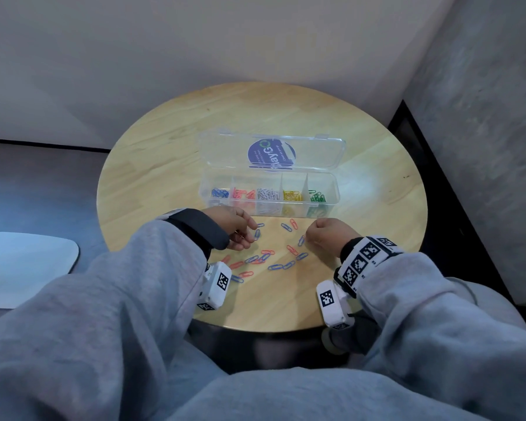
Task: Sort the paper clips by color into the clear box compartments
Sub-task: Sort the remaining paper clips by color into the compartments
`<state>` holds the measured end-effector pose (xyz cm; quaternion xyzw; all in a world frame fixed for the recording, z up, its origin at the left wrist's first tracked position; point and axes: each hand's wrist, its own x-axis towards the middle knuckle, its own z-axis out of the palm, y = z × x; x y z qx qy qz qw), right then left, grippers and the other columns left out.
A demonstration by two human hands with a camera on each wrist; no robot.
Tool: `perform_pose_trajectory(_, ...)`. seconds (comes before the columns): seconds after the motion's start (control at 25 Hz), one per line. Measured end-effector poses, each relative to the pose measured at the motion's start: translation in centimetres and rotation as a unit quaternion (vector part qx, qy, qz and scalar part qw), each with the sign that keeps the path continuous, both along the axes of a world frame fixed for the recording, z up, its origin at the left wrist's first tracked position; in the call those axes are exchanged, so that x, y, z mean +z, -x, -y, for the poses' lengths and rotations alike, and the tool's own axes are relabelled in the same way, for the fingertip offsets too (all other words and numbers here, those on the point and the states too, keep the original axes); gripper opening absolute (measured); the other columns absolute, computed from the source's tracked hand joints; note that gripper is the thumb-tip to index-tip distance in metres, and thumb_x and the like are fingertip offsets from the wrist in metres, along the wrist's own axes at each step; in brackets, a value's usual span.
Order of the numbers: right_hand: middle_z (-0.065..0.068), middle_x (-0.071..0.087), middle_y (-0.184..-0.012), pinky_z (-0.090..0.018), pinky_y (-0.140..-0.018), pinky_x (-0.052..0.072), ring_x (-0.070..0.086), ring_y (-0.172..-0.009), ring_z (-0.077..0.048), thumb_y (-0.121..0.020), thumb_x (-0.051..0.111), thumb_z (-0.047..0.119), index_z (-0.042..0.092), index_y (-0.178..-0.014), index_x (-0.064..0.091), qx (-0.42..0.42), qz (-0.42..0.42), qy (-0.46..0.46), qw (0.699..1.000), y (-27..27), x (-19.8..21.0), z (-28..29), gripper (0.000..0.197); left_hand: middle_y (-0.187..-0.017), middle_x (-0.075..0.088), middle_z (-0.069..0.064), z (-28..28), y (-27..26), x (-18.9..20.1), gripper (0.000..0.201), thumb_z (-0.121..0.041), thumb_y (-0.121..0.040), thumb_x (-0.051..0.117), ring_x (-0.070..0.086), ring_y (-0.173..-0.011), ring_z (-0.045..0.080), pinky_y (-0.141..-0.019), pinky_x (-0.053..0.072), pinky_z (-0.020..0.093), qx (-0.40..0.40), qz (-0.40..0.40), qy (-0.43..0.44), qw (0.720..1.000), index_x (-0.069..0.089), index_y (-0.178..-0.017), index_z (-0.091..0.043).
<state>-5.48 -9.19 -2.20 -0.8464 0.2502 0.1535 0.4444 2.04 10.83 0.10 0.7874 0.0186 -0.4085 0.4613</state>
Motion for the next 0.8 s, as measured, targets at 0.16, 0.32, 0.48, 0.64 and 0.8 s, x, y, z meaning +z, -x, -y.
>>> perform_pose_trajectory(0.16, -0.009, 0.056, -0.071, -0.028, -0.059, 0.042, 0.051, -0.064, -0.022, -0.086, 0.044, 0.004, 0.013, -0.067, 0.041, -0.022, -0.021, -0.045, 0.999, -0.4, 0.2, 0.3, 0.021, -0.068, 0.051, 0.005, 0.5, -0.5, -0.2, 0.02, -0.003, -0.089, 0.044, 0.044, -0.054, 0.015, -0.05, 0.038, 0.02, -0.047, 0.064, -0.072, 0.994, 0.054, -0.075, -0.013)
perform_pose_trajectory(0.32, -0.014, 0.05, -0.068, -0.018, -0.038, 0.041, 0.045, -0.055, -0.021, -0.088, 0.032, -0.009, 0.011, -0.069, 0.034, -0.092, -0.001, -0.214, 0.973, 0.0, 0.7, -0.2, 0.028, -0.067, 0.049, -0.012, 1.6, 0.1, 0.1, 0.011, -0.013, -0.08, 0.064, 0.044, -0.06, 0.005, -0.054, 0.036, 0.019, -0.258, 0.202, -0.205, 0.922, 0.058, -0.086, -0.02)
perform_pose_trajectory(0.48, -0.012, 0.046, -0.063, -0.02, -0.039, 0.034, 0.039, -0.051, -0.018, -0.086, 0.034, -0.009, 0.013, -0.078, 0.041, -0.093, 0.005, -0.237, 0.967, 0.2, 0.5, -0.1, 0.024, -0.079, 0.053, -0.006, 2.9, 0.7, -1.1, 0.017, -0.012, -0.077, 0.063, 0.049, -0.071, 0.013, -0.056, 0.035, 0.022, -0.341, 0.249, -0.274, 0.864, 0.056, -0.085, -0.025)
perform_pose_trajectory(0.64, 0.001, 0.056, -0.067, -0.015, -0.05, 0.042, 0.053, -0.059, -0.015, -0.082, 0.061, 0.009, 0.018, -0.076, 0.055, 0.082, -0.012, 0.001, 0.997, 0.2, 0.3, -1.0, 0.012, -0.086, 0.054, -0.004, 3.7, 0.8, -2.0, 0.011, -0.024, -0.08, 0.066, 0.05, -0.082, 0.016, -0.068, 0.035, 0.025, -0.328, 0.259, -0.279, 0.864, 0.056, -0.084, -0.026)
perform_pose_trajectory(0.8, 0.001, 0.06, -0.095, -0.025, -0.076, 0.044, 0.056, -0.088, -0.019, -0.081, 0.061, 0.023, 0.025, -0.088, 0.06, 0.268, -0.024, 0.238, 0.933, -0.6, 0.2, -2.0, 0.006, -0.082, 0.061, 0.0, 4.5, 0.8, -2.4, 0.015, -0.028, -0.081, 0.068, 0.054, -0.078, 0.017, -0.068, 0.039, 0.025, -0.326, 0.226, -0.292, 0.87, 0.058, -0.073, -0.02)
